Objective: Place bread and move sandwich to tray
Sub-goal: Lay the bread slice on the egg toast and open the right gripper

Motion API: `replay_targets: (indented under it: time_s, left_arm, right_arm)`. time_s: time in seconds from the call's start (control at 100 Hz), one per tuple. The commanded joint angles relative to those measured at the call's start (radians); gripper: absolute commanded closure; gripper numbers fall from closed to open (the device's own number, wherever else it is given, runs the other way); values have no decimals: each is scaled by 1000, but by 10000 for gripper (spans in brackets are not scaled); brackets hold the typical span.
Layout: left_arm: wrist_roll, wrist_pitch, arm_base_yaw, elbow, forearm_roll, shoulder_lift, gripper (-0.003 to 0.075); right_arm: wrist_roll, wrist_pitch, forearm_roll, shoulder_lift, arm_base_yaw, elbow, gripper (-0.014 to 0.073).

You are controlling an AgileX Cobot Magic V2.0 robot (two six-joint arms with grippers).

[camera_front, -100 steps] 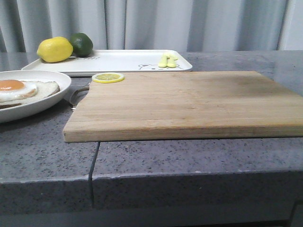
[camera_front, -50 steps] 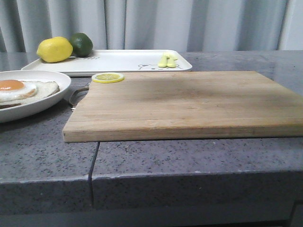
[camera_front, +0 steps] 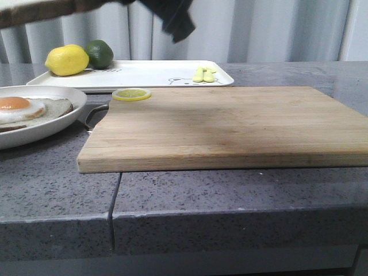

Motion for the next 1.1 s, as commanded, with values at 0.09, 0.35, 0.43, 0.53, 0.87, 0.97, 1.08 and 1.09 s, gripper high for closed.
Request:
replay_targets:
  time_s: [0.09, 0.35, 0.43, 0.53, 0.87, 0.97, 1.08, 1.09]
  left_arm:
    - [-2, -44, 3, -34, -34, -6, 383]
    - [-2, -44, 3, -34, -36, -6, 383]
    - [-2, -44, 3, -34, -36, -6, 383]
    - [-2, -41, 3, -34, -36, -6, 383]
    - [-2, -32, 3, -34, -36, -6, 383]
    - [-2, -30, 3, -34, -36, -6, 383]
    - [-2, -30, 3, -34, -36, -6, 383]
    - [-2, -30, 3, -34, -36, -6, 383]
  right_arm:
    - [-13, -31, -5, 45, 23, -91, 655]
    - [-13, -61, 26, 127, 63, -121, 655]
    - [-13, -59, 36, 146, 68, -125, 655]
    - [-13, -59, 36, 162, 72, -125, 655]
    - [-13, -55, 36, 174, 74, -125, 655]
    - [-13, -32, 36, 174, 74, -125, 643]
    - [-13, -10, 36, 174, 74, -125, 603]
    - [-13, -8, 36, 174, 74, -125, 599]
